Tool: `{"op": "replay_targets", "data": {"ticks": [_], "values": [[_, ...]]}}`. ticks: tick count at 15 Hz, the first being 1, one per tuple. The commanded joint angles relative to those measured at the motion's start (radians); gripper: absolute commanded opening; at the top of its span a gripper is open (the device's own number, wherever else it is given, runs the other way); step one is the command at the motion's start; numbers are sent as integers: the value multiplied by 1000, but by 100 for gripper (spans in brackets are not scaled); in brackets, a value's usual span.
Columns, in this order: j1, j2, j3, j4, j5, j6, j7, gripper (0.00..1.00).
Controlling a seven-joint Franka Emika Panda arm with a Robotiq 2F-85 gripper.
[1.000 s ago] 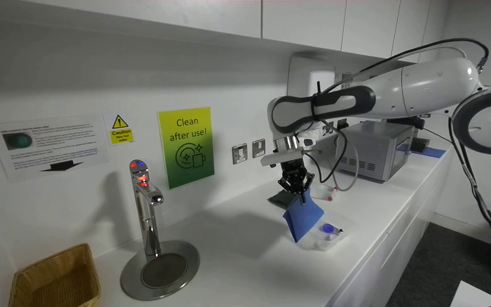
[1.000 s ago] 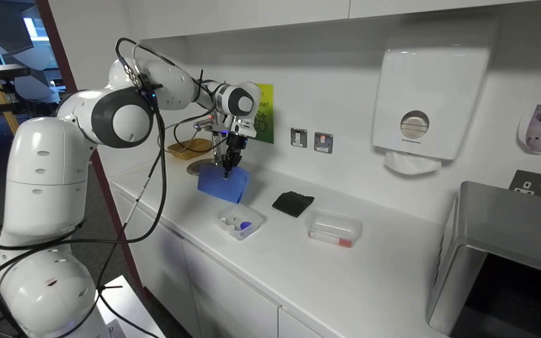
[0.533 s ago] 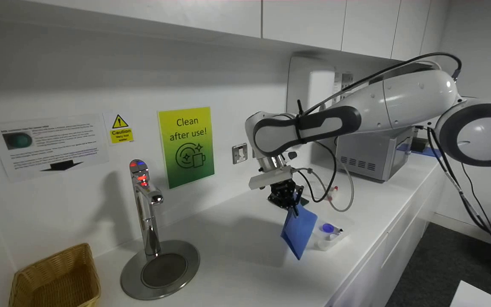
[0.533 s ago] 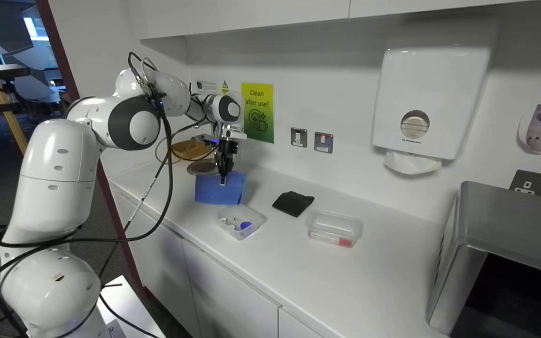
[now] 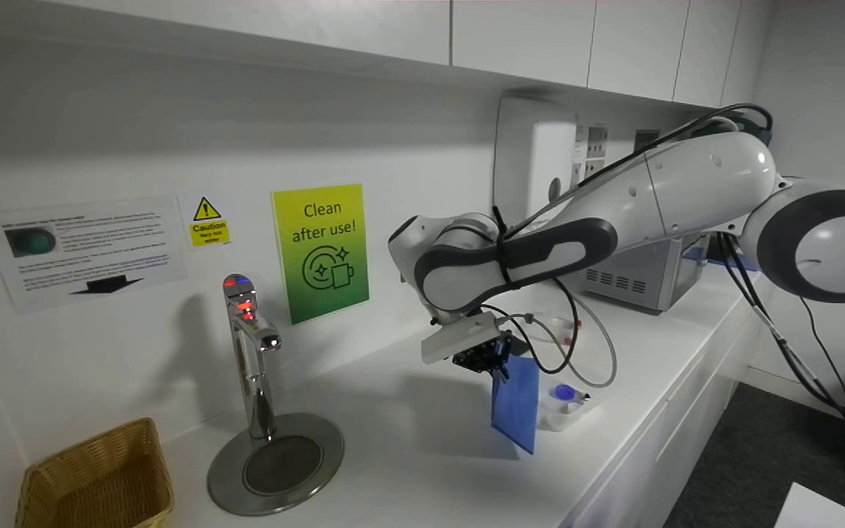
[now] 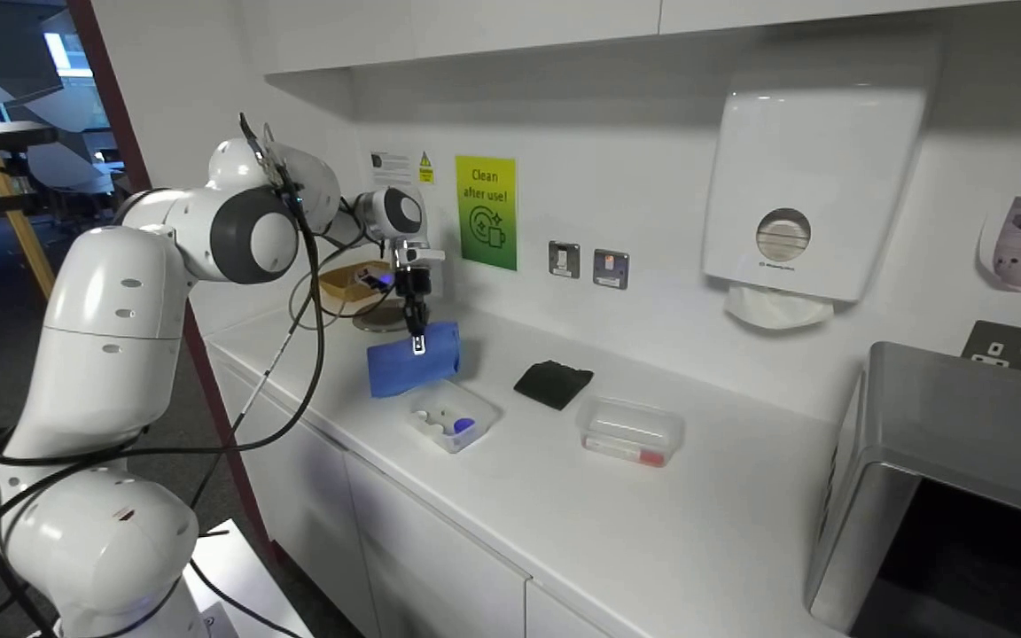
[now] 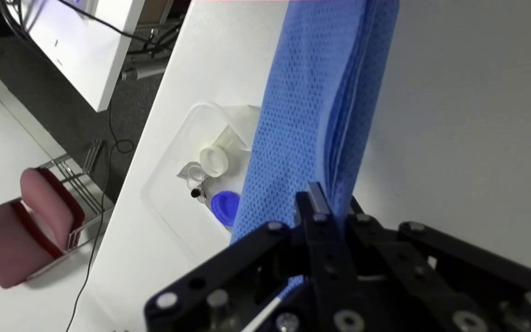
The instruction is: Take the blue paper off of the bowl
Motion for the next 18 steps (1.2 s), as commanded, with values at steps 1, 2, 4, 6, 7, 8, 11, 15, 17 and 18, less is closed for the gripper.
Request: {"op": "replay_targets", "data": {"ticks": [1,2,4,6,7,8,11,15,17,18], "values": [[42,-28,13,-45,-121,9,-63,1],[51,-30,18,-61,-149,12,-80,1],[63,-32,29,-90,-192,25,-108,1],[67,-36,39,-124,-216,44,-140,1],[67,-45,47,-148,-223,60,-156,1],[60,-61,60,-180,-215,86,-187,1],[36,-110,88,-256,-166,182,-303,1],[-7,-186,106,-342,-75,309,-453,30],[-40,-225,105,-377,19,350,-533,45],[-57,-244,102,-389,69,352,-573,52]]}}
